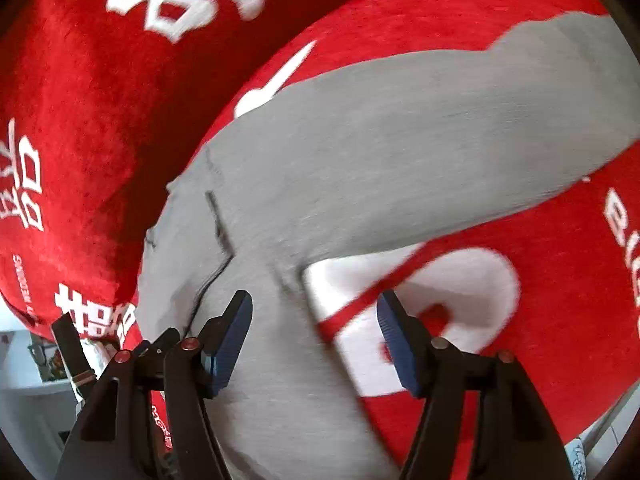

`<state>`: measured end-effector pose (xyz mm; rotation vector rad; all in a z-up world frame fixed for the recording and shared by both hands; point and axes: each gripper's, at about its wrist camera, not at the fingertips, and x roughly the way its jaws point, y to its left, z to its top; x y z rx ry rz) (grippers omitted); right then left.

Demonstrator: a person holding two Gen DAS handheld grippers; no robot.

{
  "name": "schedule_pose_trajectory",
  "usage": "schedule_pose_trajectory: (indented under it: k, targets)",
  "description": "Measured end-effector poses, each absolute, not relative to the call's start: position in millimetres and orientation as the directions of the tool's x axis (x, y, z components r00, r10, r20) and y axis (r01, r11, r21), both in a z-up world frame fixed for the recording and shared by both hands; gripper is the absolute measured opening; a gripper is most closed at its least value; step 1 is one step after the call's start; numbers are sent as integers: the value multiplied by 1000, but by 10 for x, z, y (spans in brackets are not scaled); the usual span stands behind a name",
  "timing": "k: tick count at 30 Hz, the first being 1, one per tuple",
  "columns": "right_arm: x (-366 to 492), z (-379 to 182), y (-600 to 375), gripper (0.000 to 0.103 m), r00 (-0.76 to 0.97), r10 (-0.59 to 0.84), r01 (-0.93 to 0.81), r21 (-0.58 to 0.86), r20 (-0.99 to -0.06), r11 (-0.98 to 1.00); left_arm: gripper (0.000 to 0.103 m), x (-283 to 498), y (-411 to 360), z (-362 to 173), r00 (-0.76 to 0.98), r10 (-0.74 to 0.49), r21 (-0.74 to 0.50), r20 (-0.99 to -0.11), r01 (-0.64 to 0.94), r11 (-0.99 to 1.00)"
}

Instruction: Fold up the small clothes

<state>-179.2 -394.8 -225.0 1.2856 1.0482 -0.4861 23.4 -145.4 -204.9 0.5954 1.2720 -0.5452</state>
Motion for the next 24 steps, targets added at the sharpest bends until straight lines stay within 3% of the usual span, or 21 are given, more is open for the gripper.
schedule_pose_trajectory:
  k: [5,15,24]
  targets:
    - [-2162,-2315,-4211,72,505,213,817,543,-836,193,102,211,-1592,-2137,174,-10,110,-985,666,738]
    - [-3275,-2641,-4874,76,602,56,788,581,-797,-203,102,-179,-1964,-2138,126,-46,63,-991,738,672]
    - [-3422,-2790,-5227,76,716,-13,653,677,-698,-339,102,-477,-2236,-2126,124,-49,63,-991,762,645]
